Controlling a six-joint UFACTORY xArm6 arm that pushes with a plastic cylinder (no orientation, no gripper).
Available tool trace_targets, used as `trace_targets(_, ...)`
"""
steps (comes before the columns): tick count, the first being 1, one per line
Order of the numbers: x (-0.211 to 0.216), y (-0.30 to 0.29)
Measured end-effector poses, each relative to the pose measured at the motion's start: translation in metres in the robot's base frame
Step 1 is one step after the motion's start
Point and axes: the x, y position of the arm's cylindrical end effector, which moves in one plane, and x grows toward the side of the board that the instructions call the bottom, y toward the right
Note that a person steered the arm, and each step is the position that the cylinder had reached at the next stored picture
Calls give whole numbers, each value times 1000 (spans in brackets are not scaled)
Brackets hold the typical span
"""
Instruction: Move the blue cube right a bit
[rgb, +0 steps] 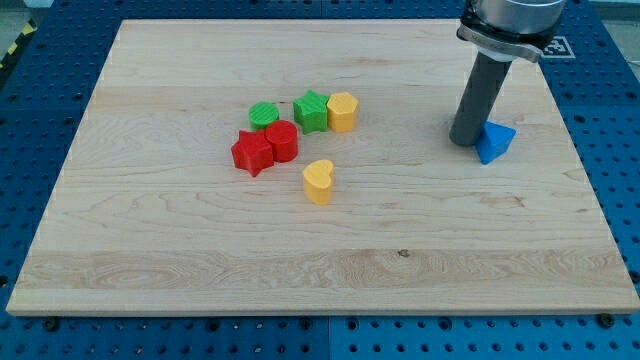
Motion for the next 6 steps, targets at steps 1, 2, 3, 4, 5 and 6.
trace_targets(1,-11,-32)
trace_targets(2,-35,-46)
trace_targets(3,-39,-46)
trace_targets(4,-39,-41)
trace_targets(5,-39,-24)
trace_targets(6,-39,-4)
